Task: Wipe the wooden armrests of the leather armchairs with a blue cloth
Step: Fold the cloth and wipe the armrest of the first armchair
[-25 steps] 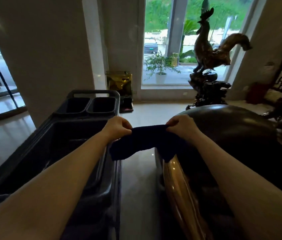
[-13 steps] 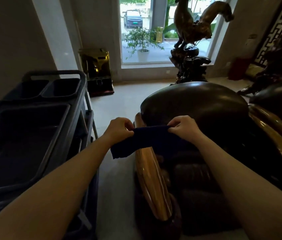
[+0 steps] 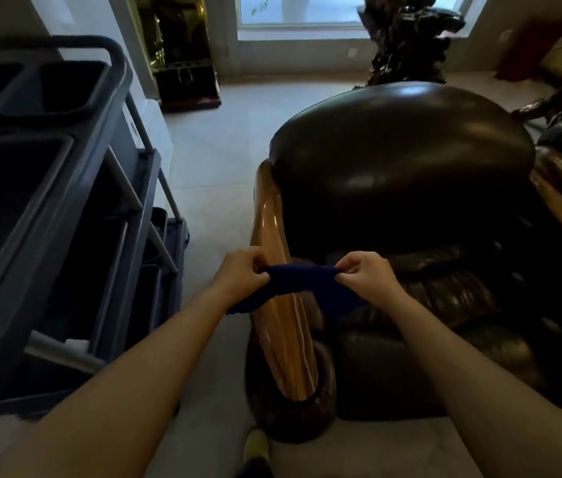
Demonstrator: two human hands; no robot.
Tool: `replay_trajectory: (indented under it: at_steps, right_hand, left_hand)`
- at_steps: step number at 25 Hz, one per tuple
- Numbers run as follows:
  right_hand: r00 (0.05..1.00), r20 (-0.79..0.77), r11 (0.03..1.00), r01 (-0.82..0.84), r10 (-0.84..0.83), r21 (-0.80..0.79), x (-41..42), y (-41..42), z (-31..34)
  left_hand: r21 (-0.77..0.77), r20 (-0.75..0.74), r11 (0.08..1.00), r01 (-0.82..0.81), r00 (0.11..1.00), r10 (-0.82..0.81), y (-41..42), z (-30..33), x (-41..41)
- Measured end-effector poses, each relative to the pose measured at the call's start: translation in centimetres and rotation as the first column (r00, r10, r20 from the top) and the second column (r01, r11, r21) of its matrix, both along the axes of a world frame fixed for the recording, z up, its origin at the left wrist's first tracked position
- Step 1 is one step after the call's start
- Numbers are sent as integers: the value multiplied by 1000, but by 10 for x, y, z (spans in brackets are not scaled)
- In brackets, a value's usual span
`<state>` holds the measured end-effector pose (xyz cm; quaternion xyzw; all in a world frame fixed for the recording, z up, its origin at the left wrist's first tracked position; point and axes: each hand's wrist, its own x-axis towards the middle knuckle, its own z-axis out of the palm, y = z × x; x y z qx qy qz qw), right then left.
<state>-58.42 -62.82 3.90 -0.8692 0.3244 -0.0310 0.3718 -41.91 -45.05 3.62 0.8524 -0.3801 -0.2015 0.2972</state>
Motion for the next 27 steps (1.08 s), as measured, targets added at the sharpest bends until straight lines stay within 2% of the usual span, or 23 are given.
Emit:
replay_trajectory:
  at_steps: [6, 11, 19, 27]
  right_hand:
    - [996, -61, 995, -61, 67, 82, -28, 2, -80]
    - [993, -97, 986, -46, 62, 160, -64, 17, -157]
    - [999, -30, 993, -12, 16, 118, -90, 44, -279]
    - [996, 82, 998, 32, -36, 60, -101, 57, -346]
  left_hand:
    - [63, 4, 989, -135, 991, 135, 14, -72, -65]
    - [78, -29, 979, -190, 981, 193, 31, -141, -113]
    - [34, -29, 978, -204, 978, 205, 52, -255, -140]
    - [-81, 10, 967, -240, 970, 241, 52, -327, -153]
